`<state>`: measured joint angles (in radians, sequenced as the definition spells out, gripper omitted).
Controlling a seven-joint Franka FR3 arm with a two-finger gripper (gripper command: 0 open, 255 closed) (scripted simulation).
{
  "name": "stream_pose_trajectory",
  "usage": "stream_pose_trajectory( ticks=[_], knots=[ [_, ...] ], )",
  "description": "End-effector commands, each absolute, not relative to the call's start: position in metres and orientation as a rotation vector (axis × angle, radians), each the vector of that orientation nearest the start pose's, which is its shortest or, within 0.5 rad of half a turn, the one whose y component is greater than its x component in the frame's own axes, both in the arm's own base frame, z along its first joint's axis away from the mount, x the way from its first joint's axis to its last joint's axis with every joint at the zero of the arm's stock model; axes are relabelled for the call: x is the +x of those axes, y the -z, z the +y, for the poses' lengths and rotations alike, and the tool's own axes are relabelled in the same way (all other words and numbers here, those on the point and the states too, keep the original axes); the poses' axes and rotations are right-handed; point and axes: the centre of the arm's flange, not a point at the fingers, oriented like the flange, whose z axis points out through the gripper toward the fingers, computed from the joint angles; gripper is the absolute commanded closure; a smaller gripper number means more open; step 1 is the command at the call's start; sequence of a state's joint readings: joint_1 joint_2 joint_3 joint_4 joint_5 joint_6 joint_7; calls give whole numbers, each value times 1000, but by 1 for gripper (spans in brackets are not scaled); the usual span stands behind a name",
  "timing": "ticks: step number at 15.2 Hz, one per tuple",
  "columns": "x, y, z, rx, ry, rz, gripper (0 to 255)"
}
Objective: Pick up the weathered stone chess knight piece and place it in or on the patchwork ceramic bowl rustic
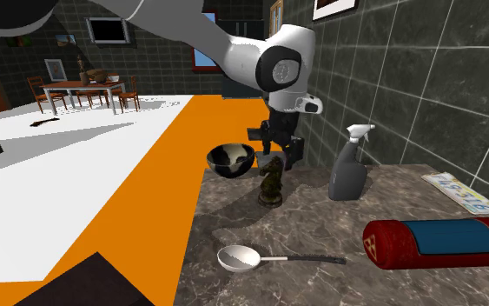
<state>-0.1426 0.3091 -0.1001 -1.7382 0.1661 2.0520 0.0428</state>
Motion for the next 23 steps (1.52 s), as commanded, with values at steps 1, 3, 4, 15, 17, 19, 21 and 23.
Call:
stream_pose_trajectory(
  ticks=[1, 3, 4, 15, 17, 19, 21, 23],
  knots=[
    [628, -391, -140, -2977, 29, 538, 0],
    [628, -382, -139, -2977, 29, 538, 0],
    [628, -382, -139, -2977, 29, 538, 0],
    [628, -382, -139, -2977, 29, 538, 255],
    [628, -383, -139, -2977, 29, 538, 255],
    [628, -383, -139, -2977, 29, 538, 255],
    [628, -388, -139, -2977, 29, 538, 255],
    [628, -398, -139, -2977, 29, 538, 255]
  ],
)
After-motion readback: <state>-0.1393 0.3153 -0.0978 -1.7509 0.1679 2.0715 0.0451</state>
